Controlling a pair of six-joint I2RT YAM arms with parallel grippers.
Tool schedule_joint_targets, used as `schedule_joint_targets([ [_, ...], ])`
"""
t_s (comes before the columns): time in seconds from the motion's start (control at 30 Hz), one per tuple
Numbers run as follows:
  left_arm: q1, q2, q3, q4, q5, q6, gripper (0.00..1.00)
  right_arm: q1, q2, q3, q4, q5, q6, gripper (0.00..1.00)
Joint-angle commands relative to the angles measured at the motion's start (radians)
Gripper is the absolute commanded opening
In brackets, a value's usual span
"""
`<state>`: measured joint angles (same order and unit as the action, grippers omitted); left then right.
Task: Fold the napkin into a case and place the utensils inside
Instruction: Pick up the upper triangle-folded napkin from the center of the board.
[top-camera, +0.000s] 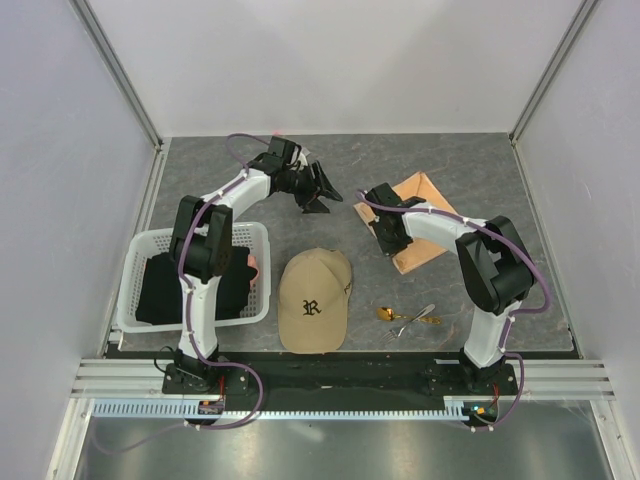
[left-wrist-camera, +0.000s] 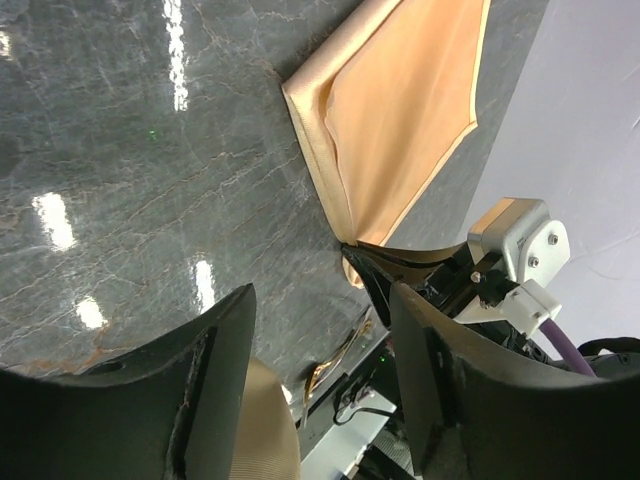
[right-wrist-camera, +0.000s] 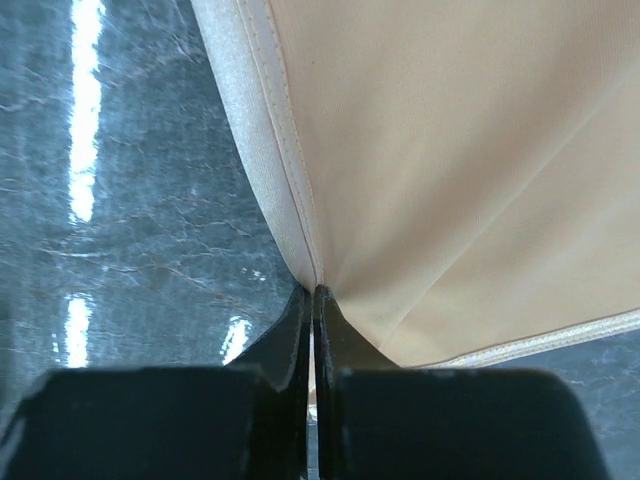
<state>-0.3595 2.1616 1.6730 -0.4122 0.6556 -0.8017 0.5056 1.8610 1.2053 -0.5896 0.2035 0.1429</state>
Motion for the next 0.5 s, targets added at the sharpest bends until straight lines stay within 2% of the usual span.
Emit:
schedule_joint_targets([
  [0.0, -0.027, 0.021, 0.065, 0.007, 0.019, -0.022, 0.65, 0.01, 0.035, 0.025, 0.036, -0.101, 0.064, 0.0],
  [0.3, -0.079, 0.087, 0.137, 0.015, -0.042, -0.057, 0.66, 0.01, 0.007, 0.077, 0.037, -0.234, 0.159, 0.0],
  [0.47, -0.09, 0.115, 0.148, -0.02, -0.097, -0.059, 0.66, 0.01, 0.007, 0.091, 0.047, -0.253, 0.184, 0.0],
])
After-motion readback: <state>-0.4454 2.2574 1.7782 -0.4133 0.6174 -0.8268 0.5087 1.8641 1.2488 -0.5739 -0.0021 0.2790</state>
